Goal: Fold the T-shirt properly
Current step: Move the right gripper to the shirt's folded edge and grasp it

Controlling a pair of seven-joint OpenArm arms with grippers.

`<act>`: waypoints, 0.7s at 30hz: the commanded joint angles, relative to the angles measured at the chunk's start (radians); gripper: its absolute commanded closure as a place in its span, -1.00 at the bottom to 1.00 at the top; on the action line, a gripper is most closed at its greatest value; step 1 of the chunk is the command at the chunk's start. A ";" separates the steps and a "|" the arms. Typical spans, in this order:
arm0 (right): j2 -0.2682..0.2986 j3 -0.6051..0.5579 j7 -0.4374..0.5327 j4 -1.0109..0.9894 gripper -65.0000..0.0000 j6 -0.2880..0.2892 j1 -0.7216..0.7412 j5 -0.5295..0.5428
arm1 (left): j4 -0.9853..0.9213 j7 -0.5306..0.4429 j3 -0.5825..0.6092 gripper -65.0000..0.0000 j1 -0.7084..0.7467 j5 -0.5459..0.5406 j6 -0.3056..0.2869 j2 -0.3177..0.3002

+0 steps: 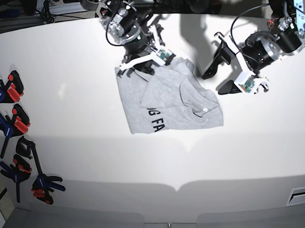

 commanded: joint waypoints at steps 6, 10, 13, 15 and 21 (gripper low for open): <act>-0.028 0.003 0.033 -0.008 0.40 -0.006 0.013 0.013 | 0.016 -0.032 -0.004 -0.02 -0.008 -0.017 -0.001 -0.006; -0.029 0.003 0.030 -0.048 0.40 -0.005 0.031 0.033 | 0.016 -0.031 -0.004 -0.02 -0.008 -0.017 -0.001 -0.006; -0.035 0.003 0.024 -0.046 0.45 -0.010 0.030 0.008 | 0.016 -0.031 -0.004 -0.02 -0.008 -0.017 -0.001 -0.006; -0.045 0.003 0.023 -0.046 0.59 -0.010 0.031 -0.007 | 0.016 -0.032 -0.004 -0.02 -0.008 -0.017 -0.001 -0.006; -0.089 0.004 0.029 -0.046 1.00 -0.011 0.048 -0.009 | 0.016 -0.035 -0.004 -0.02 -0.008 -0.017 -0.002 -0.006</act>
